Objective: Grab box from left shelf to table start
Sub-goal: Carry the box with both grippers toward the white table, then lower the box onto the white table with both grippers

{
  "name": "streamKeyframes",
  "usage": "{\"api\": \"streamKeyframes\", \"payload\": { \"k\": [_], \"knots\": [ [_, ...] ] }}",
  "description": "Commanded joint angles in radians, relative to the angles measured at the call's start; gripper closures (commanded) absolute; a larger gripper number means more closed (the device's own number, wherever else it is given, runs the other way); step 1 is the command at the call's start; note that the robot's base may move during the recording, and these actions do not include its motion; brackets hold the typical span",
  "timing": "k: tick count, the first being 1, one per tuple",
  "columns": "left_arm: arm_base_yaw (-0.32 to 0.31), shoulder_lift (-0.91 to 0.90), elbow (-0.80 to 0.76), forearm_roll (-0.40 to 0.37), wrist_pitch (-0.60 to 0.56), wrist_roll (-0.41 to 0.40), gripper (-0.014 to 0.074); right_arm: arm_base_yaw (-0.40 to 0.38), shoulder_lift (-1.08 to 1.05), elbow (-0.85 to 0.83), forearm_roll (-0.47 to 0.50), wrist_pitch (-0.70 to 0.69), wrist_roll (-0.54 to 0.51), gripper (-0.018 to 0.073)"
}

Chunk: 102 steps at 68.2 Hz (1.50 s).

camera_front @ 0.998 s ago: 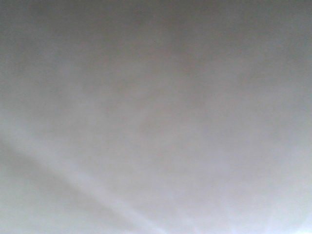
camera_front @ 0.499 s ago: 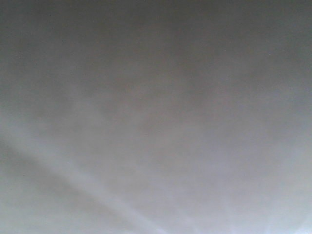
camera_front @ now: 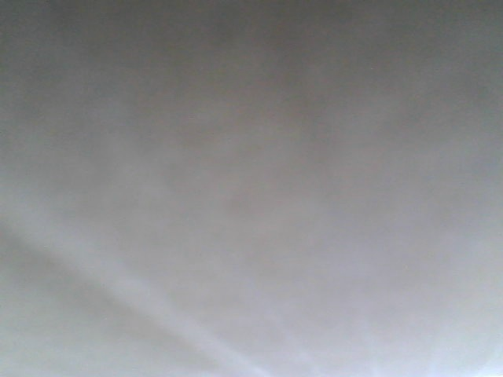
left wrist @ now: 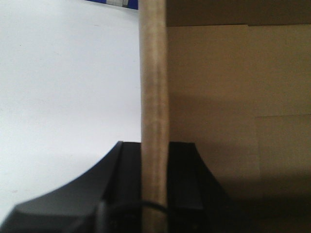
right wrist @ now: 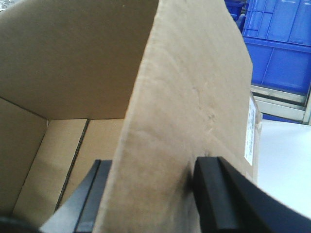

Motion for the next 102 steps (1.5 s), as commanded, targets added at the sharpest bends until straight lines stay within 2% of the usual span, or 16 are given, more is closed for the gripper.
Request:
{"api": "streamKeyframes", "payload": {
  "k": [1, 10, 24, 55, 68, 81, 102],
  "knots": [
    [-0.004, 0.014, -0.010, 0.045, -0.019, 0.009, 0.0689, -0.001, 0.009, -0.029, 0.040, -0.034, 0.004, 0.0501],
    [-0.004, 0.014, -0.074, 0.055, -0.022, 0.009, 0.0689, -0.001, 0.039, -0.034, 0.039, 0.009, 0.005, 0.0501],
    [-0.004, 0.111, -0.271, 0.137, -0.005, 0.009, 0.0689, -0.001, 0.182, -0.094, 0.026, 0.081, 0.005, 0.0501],
    [-0.004, 0.687, -0.684, 0.145, 0.117, 0.009, 0.0688, -0.001, 0.631, -0.337, -0.044, 0.180, 0.005, 0.0501],
    [-0.004, 0.917, -0.813, 0.136, 0.182, 0.009, 0.0688, -0.001, 0.828, -0.433, -0.109, 0.233, 0.005, 0.0501],
    [-0.004, 1.095, -0.832, 0.107, 0.179, 0.009, 0.0688, -0.001, 1.002, -0.441, -0.151, 0.187, 0.005, 0.0501],
    [-0.004, 1.220, -0.832, 0.112, 0.157, 0.007, 0.0689, -0.001, 1.169, -0.441, -0.156, 0.117, 0.005, 0.0501]
  ]
}}
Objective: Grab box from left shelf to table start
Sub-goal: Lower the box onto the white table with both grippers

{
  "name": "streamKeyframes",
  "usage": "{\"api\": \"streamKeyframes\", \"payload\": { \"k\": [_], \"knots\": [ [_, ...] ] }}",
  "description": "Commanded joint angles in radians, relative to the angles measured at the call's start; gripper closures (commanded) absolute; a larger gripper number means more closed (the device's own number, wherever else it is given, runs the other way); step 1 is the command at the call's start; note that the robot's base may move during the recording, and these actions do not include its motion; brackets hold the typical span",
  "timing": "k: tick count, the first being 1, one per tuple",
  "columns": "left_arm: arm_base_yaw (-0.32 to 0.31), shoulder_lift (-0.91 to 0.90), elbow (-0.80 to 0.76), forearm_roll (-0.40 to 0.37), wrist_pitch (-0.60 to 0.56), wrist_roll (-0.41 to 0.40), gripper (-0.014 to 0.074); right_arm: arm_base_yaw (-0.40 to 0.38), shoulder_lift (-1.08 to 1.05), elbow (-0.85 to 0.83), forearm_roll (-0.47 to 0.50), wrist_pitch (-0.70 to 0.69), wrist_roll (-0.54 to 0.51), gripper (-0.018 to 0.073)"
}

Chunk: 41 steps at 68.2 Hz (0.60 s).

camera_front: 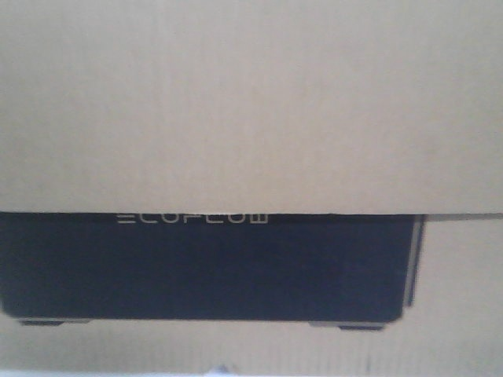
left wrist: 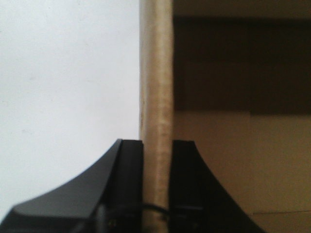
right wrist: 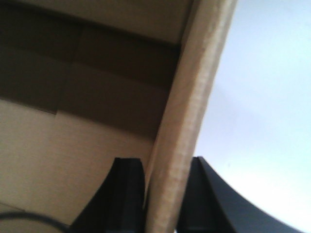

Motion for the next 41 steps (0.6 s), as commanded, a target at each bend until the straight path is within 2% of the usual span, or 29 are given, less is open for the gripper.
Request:
{"api": "streamKeyframes", "payload": {
  "k": [1, 8, 12, 16, 22, 24, 27, 32, 37, 40, 41],
  "knots": [
    [-0.006, -0.010, -0.043, -0.066, -0.085, -0.008, 0.0689, 0.003, 0.000, -0.037, 0.050, -0.071, -0.018, 0.0501],
    [-0.006, 0.011, -0.043, -0.070, -0.095, 0.036, 0.0687, 0.003, 0.007, -0.037, 0.049, -0.068, -0.018, 0.0501],
    [-0.006, 0.018, -0.043, -0.084, -0.095, 0.050, 0.0651, 0.003, 0.007, -0.037, 0.045, -0.067, -0.018, 0.0501],
    [-0.006, 0.020, -0.043, -0.094, -0.095, 0.050, 0.0559, 0.003, 0.007, -0.037, 0.043, -0.060, -0.018, 0.0498],
    [-0.006, 0.021, -0.043, -0.112, -0.095, 0.050, 0.0364, 0.003, 0.007, -0.037, 0.042, -0.049, -0.018, 0.0454],
    [-0.006, 0.021, -0.043, -0.116, -0.093, 0.050, 0.0269, 0.003, 0.007, -0.037, 0.041, -0.046, -0.018, 0.0402],
    [-0.006, 0.021, -0.043, -0.118, -0.089, 0.050, 0.0182, 0.003, 0.007, -0.037, 0.038, -0.041, -0.018, 0.0331],
    [-0.006, 0.021, -0.043, -0.118, -0.082, 0.048, 0.0062, 0.003, 0.007, -0.037, 0.036, -0.037, -0.013, 0.0156],
    [-0.006, 0.021, -0.043, -0.118, -0.075, 0.048, 0.0032, 0.003, 0.007, -0.037, 0.034, -0.035, -0.004, -0.0025],
    [-0.006, 0.021, -0.043, -0.118, -0.075, 0.047, 0.0042, 0.003, 0.007, -0.037, 0.031, -0.031, -0.004, -0.0094],
    [-0.006, 0.021, -0.043, -0.118, -0.075, 0.047, 0.0046, 0.003, 0.007, -0.037, 0.029, -0.030, -0.004, -0.0087]
  ]
}}
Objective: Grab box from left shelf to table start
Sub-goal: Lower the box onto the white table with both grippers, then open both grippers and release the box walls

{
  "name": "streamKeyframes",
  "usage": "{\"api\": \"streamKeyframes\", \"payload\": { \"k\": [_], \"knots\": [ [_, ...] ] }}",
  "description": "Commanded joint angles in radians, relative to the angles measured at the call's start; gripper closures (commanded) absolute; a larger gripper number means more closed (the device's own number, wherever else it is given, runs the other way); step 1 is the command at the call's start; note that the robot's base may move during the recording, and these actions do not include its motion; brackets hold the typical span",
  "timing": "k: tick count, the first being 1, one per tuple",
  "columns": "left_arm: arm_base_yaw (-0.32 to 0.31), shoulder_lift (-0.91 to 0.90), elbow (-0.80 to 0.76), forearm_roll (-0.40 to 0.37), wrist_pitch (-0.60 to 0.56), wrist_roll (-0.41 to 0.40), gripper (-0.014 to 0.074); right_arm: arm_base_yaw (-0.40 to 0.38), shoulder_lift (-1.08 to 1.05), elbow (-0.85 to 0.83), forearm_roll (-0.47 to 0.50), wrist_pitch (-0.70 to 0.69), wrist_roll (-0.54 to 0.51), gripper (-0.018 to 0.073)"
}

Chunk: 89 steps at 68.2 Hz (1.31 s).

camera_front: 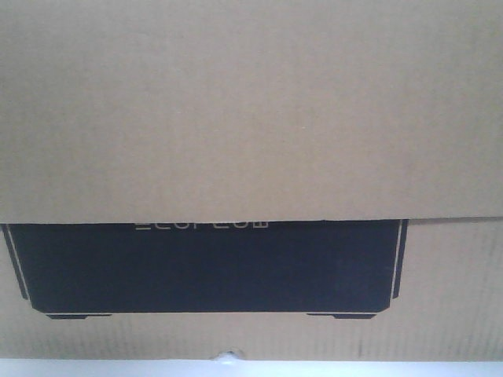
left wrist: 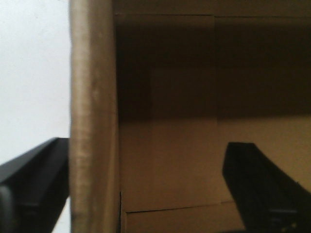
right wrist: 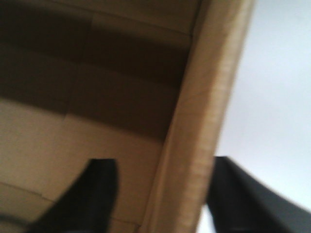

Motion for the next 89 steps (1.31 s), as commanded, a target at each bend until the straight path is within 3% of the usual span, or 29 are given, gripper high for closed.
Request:
{"api": "streamKeyframes", "payload": {
  "k": [1, 21, 38, 47, 55, 64, 81, 89],
  "knots": [
    [-0.005, -0.031, -0.033, -0.020, -0.030, 0.000, 0.0049, 0.003, -0.027, -0.031, 0.010, -0.017, -0.004, -0.0080],
    [-0.005, -0.067, -0.035, -0.020, -0.012, -0.004, 0.0059, 0.003, -0.080, -0.055, -0.040, -0.004, -0.001, -0.0076],
    [-0.005, -0.228, -0.035, -0.020, -0.011, -0.004, 0.0074, 0.003, -0.218, -0.129, -0.067, 0.014, -0.001, -0.0075],
    [-0.005, -0.357, -0.035, -0.015, -0.014, -0.004, 0.0163, 0.003, -0.324, -0.127, -0.066, 0.016, 0.001, -0.0075],
    [-0.005, -0.476, -0.035, -0.006, -0.014, -0.004, 0.0296, 0.003, -0.432, -0.097, -0.066, 0.013, 0.006, -0.0058],
    [-0.005, -0.598, -0.017, 0.058, -0.017, -0.004, 0.0437, 0.003, -0.546, -0.004, -0.066, 0.001, 0.006, 0.0068],
    [-0.005, -0.830, 0.155, 0.076, -0.129, -0.004, 0.0703, 0.003, -0.815, 0.285, -0.067, -0.112, 0.005, 0.0501],
    [-0.005, -0.948, 0.285, 0.074, -0.200, -0.004, 0.0696, 0.003, -0.939, 0.427, -0.067, -0.192, 0.005, 0.0501]
  ]
}}
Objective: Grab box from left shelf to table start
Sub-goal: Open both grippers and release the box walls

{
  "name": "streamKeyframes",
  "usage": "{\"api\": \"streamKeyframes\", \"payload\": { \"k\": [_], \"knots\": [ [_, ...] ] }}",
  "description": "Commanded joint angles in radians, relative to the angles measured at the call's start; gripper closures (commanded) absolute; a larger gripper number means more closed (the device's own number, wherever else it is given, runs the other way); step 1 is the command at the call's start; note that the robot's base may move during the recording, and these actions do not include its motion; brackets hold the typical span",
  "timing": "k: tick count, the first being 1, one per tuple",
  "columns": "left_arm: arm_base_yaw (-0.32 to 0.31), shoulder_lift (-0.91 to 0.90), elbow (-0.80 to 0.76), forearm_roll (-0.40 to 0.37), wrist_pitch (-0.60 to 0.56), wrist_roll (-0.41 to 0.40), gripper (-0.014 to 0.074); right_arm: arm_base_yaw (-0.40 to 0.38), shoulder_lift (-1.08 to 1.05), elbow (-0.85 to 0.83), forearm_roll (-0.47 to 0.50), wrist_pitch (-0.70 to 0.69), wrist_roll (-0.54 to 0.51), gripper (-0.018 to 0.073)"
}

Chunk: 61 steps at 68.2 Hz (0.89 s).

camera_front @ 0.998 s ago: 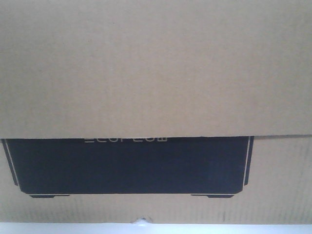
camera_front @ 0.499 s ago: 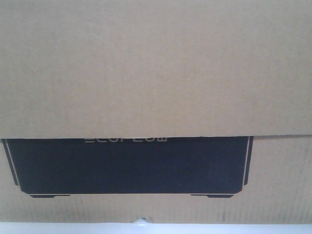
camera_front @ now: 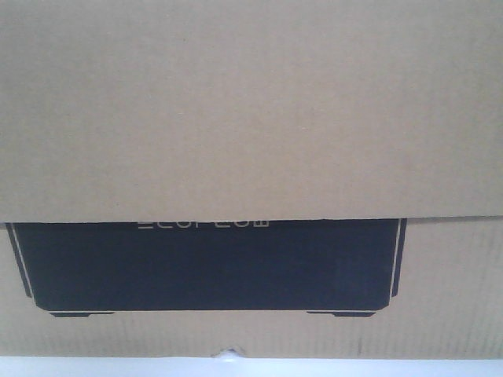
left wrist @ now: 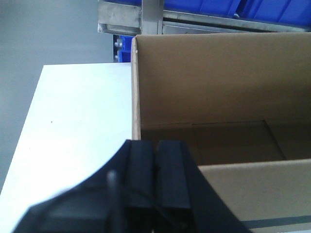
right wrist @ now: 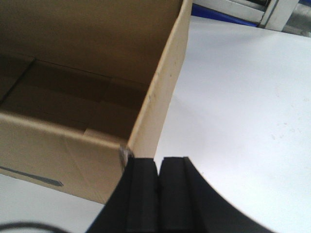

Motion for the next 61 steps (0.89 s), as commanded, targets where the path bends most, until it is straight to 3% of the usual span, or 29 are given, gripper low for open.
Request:
{"api": "streamKeyframes", "payload": {
  "k": [1, 18, 33, 61],
  "knots": [
    [-0.005, -0.074, 0.072, -0.007, -0.137, -0.004, 0.0696, 0.000, -0.075, 0.071, -0.012, -0.140, -0.002, 0.0501],
    [-0.005, -0.352, 0.360, -0.011, -0.316, -0.004, 0.0696, 0.000, -0.340, 0.311, -0.012, -0.326, -0.002, 0.0501],
    [-0.005, -0.519, 0.511, -0.002, -0.445, -0.001, 0.0696, 0.000, -0.497, 0.439, -0.012, -0.490, -0.002, 0.0501],
    [-0.005, -0.527, 0.528, -0.027, -0.441, -0.001, 0.0696, 0.000, -0.507, 0.451, -0.012, -0.515, -0.002, 0.0501]
  ]
}}
